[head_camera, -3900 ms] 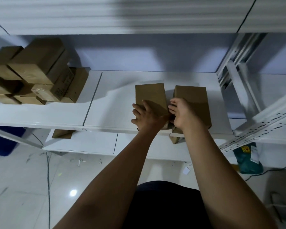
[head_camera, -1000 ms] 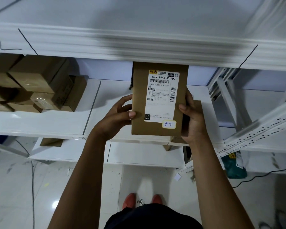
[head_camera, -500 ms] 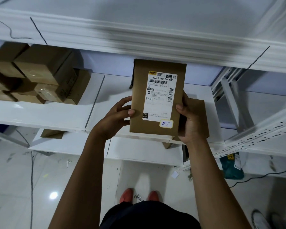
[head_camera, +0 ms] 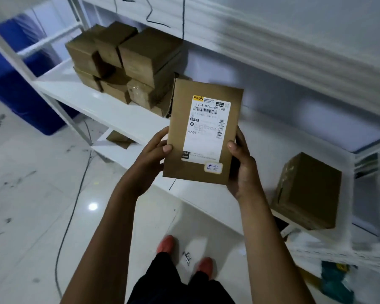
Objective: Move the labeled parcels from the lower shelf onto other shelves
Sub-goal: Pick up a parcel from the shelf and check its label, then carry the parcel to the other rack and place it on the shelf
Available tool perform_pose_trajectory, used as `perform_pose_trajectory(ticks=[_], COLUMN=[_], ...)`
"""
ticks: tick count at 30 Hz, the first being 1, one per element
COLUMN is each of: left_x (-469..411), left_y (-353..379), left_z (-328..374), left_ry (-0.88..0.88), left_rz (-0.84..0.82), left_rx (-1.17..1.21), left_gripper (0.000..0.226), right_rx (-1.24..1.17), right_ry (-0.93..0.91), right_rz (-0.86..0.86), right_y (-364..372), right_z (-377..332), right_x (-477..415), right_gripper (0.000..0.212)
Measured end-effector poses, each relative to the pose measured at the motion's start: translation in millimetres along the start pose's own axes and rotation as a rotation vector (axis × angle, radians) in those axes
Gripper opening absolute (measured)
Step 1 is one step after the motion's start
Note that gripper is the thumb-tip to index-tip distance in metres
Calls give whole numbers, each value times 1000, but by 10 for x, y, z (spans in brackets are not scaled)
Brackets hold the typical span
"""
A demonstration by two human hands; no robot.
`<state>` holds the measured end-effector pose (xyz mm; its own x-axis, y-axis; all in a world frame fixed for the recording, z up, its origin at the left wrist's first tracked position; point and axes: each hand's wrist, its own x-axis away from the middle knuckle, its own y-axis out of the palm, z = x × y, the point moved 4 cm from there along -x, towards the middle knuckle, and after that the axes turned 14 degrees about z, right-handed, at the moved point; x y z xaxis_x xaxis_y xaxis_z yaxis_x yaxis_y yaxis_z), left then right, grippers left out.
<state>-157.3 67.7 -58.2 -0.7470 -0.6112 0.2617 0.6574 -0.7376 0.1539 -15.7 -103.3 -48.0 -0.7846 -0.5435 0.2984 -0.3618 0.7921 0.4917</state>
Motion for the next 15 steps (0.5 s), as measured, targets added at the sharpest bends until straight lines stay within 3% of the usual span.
perform_pose_trajectory(ticks=[8,15], left_x=[61,4], left_y=[-1138,-2582], left_z=[389,1009], left_ry=[165,263], left_rz=[159,307], left_rx=[68,114], left_gripper=[55,69], right_rx=[76,98], right_ry=[-11,-80], right_rz=[-161,-323], right_y=[1371,2883], right_z=[592,1078], right_x=[-186,-303], right_gripper=[70,73])
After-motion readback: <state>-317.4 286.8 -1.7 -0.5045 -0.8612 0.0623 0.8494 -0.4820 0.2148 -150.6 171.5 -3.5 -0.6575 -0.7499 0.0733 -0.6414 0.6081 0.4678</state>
